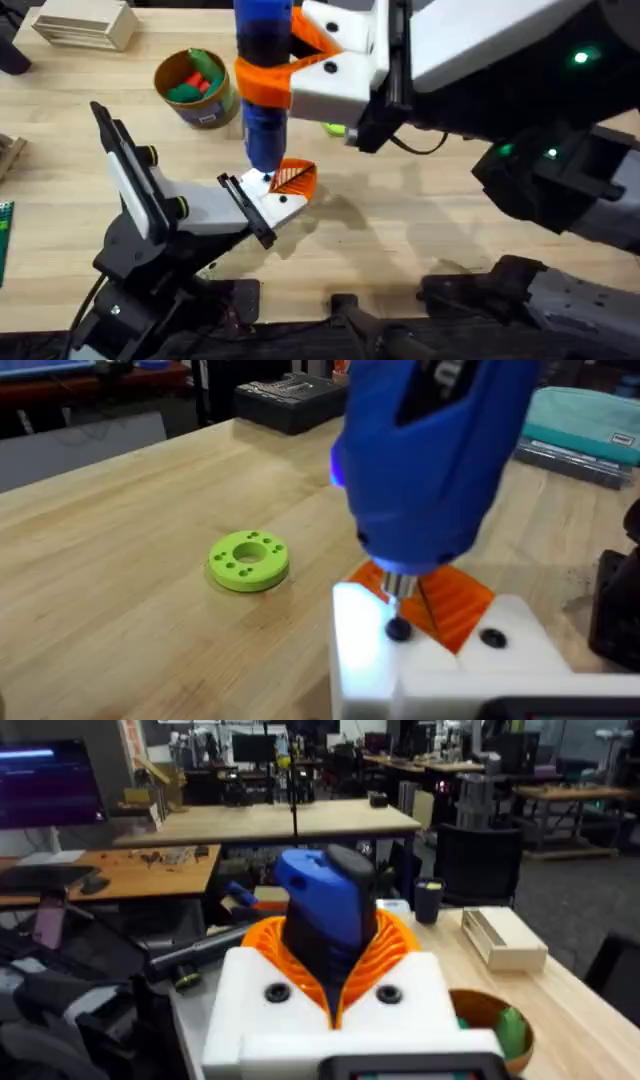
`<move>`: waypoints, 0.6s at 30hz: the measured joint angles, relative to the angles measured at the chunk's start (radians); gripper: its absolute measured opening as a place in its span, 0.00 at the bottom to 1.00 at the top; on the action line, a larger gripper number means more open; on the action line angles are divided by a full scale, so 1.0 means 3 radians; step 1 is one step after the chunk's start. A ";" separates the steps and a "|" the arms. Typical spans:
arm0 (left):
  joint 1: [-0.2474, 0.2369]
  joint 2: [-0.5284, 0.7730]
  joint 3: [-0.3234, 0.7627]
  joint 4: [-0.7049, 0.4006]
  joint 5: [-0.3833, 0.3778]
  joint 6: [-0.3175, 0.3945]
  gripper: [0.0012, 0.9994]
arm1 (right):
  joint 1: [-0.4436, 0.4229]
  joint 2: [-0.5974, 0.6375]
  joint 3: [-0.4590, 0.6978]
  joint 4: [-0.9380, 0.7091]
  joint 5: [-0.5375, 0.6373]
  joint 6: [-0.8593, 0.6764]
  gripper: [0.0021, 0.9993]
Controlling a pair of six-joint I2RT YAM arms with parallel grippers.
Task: Pick up the gripper from the table and insert it into the empty holder that is missing its gripper. Then pick up a screw, insert it into the mounting hole, and use the screwdriver to tighten it. Finally, clean up the table by picking up the vegetable and placing it into the bucket.
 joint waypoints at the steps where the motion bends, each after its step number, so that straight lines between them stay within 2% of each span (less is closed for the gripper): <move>1: 0.0000 0.0000 0.0000 0.0000 0.0000 0.0000 0.01 | 0.0000 0.0000 0.0000 0.0050 0.0000 0.0015 0.03; 6: -0.0001 0.0000 0.0000 -0.0001 0.0000 0.0000 0.01 | 0.0000 0.0000 0.0000 0.0161 0.0000 0.0071 0.03; 18: 0.0000 0.0000 0.0000 0.0000 0.0000 0.0000 0.01 | 0.0000 0.0000 0.0000 0.0009 0.0000 0.0126 0.03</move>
